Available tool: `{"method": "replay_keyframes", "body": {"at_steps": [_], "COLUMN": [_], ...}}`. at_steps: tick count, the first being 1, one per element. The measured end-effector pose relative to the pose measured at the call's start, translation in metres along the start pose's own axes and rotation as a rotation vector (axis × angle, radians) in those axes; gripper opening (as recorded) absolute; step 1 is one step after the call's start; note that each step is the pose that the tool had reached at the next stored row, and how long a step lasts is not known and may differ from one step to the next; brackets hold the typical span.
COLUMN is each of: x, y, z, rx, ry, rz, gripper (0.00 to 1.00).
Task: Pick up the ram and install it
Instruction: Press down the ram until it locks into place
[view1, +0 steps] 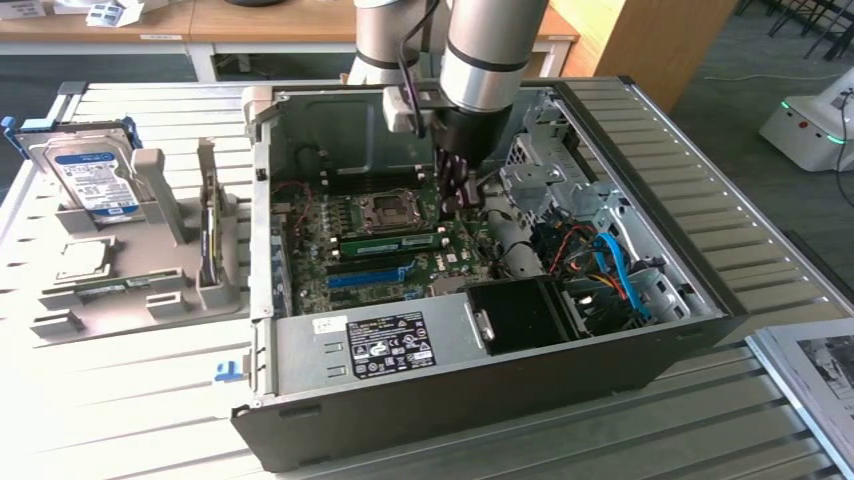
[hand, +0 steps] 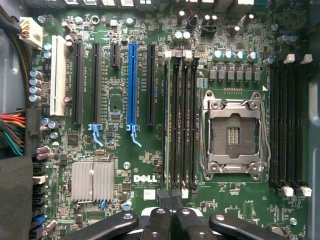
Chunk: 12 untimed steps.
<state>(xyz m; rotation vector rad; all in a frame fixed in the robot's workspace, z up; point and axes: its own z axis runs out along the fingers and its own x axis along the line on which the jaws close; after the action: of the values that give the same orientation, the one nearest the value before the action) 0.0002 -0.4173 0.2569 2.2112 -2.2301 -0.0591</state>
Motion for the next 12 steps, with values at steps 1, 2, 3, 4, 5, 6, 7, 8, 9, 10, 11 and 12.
{"method": "replay_keyframes", "body": {"at_steps": [1, 2, 3, 4, 5, 6, 7, 8, 9, 10, 11, 12], "x": [0.0, 0.0, 0.0, 0.0, 0.0, 0.0001, 0.0001, 0.0001, 0.0001, 0.0001, 0.0001, 0.0001], "y": [0.0, 0.0, 0.0, 0.0, -0.0001, -0.0001, -0.0001, -0.0001, -0.0001, -0.0001, -0.0001, -0.0001], "z": [0.0004, 0.0009, 0.0012, 0.0016, 0.0021, 0.0025, 0.0029, 0.0034, 0.0039, 0.0044, 0.0049, 0.0054], "rx": [0.0, 0.0, 0.0, 0.0, 0.0, 0.0, 0.0, 0.0, 0.0, 0.0, 0.0, 0.0], "ry": [0.0001, 0.0, 0.0001, 0.0001, 0.0, 0.0001, 0.0001, 0.0, 0.0001, 0.0001, 0.0001, 0.0001], "rz": [0.0, 0.0, 0.0, 0.0, 0.0, 0.0, 0.0, 0.0, 0.0, 0.0, 0.0, 0.0], "gripper": [0.1, 0.1, 0.1, 0.1, 0.1, 0.1, 0.1, 0.1, 0.1, 0.1, 0.1, 0.1]}}
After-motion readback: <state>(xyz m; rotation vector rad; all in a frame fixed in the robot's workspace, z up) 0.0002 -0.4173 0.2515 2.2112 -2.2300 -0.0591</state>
